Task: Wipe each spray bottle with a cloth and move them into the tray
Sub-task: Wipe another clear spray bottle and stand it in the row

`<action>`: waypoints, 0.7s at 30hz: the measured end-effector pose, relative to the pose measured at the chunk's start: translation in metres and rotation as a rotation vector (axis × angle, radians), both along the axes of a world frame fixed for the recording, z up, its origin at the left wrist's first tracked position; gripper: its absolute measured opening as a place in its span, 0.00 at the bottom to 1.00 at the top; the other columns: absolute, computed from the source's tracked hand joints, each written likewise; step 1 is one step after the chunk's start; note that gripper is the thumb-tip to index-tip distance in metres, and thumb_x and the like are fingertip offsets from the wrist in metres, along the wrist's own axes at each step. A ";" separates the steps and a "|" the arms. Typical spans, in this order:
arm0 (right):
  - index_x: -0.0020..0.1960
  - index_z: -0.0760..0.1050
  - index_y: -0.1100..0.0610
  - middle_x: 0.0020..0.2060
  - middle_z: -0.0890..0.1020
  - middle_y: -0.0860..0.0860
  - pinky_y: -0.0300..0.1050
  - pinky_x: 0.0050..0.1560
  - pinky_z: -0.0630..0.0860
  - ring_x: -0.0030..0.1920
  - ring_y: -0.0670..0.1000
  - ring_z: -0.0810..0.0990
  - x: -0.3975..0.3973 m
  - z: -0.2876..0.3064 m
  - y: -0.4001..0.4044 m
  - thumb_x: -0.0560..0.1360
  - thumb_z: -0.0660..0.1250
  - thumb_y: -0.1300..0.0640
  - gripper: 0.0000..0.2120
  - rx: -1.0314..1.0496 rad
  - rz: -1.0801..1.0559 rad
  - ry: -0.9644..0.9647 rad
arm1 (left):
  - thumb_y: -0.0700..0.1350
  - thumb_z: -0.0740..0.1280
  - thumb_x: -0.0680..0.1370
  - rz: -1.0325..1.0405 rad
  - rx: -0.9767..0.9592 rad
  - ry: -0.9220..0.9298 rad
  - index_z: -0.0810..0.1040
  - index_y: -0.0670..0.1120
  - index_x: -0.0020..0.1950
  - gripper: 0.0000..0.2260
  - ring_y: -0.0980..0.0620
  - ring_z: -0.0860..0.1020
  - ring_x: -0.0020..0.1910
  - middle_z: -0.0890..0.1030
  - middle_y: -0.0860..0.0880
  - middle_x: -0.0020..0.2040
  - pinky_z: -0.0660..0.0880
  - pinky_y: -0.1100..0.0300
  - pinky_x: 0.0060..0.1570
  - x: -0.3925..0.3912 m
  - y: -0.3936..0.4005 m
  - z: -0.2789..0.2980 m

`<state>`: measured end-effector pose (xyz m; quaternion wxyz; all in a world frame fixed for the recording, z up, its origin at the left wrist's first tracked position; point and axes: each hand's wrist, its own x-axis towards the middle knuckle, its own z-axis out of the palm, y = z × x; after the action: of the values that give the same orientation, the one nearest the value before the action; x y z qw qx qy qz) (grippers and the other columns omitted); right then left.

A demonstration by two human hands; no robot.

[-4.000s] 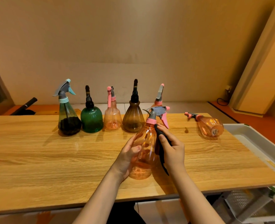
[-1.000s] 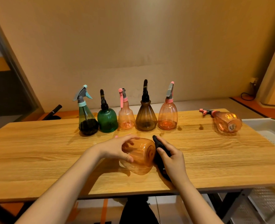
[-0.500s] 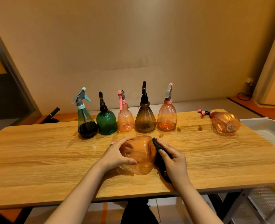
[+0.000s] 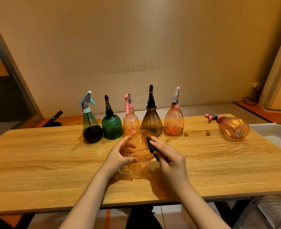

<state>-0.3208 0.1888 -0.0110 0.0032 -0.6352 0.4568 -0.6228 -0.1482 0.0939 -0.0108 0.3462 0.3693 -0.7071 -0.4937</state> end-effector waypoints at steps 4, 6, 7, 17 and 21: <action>0.60 0.76 0.58 0.58 0.78 0.46 0.33 0.62 0.69 0.62 0.38 0.73 -0.007 -0.011 0.004 0.69 0.65 0.69 0.21 0.013 -0.031 0.013 | 0.61 0.79 0.49 -0.011 -0.008 -0.014 0.68 0.60 0.63 0.44 0.51 0.76 0.60 0.77 0.48 0.59 0.76 0.54 0.60 -0.004 0.002 0.001; 0.60 0.75 0.55 0.57 0.76 0.40 0.29 0.61 0.67 0.60 0.33 0.71 -0.012 -0.006 -0.003 0.70 0.65 0.68 0.20 0.070 -0.065 -0.033 | 0.57 0.78 0.52 -0.031 -0.013 -0.034 0.68 0.62 0.61 0.39 0.52 0.77 0.59 0.77 0.48 0.58 0.76 0.56 0.58 -0.005 0.002 0.000; 0.60 0.75 0.55 0.56 0.75 0.39 0.27 0.60 0.67 0.60 0.31 0.71 -0.013 -0.002 -0.007 0.70 0.66 0.68 0.20 0.089 -0.082 -0.043 | 0.56 0.78 0.53 -0.048 -0.016 -0.054 0.68 0.63 0.60 0.38 0.52 0.77 0.58 0.77 0.48 0.57 0.77 0.59 0.55 -0.005 0.002 0.000; 0.59 0.77 0.59 0.59 0.78 0.49 0.35 0.63 0.69 0.62 0.41 0.73 0.007 -0.006 0.010 0.68 0.66 0.71 0.21 -0.030 -0.063 0.089 | 0.60 0.81 0.50 -0.033 -0.020 -0.041 0.70 0.58 0.64 0.44 0.53 0.77 0.59 0.78 0.47 0.58 0.77 0.61 0.56 -0.003 0.002 -0.006; 0.59 0.75 0.52 0.56 0.79 0.49 0.28 0.60 0.67 0.58 0.31 0.72 -0.008 -0.005 0.001 0.71 0.67 0.71 0.21 0.127 -0.079 -0.148 | 0.44 0.83 0.59 -0.041 -0.007 -0.066 0.69 0.55 0.65 0.39 0.50 0.77 0.58 0.77 0.44 0.59 0.77 0.67 0.47 -0.007 0.004 -0.005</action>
<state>-0.3288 0.1901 -0.0165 0.0526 -0.5674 0.5185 -0.6375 -0.1550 0.0976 -0.0160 0.3137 0.3695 -0.7275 -0.4856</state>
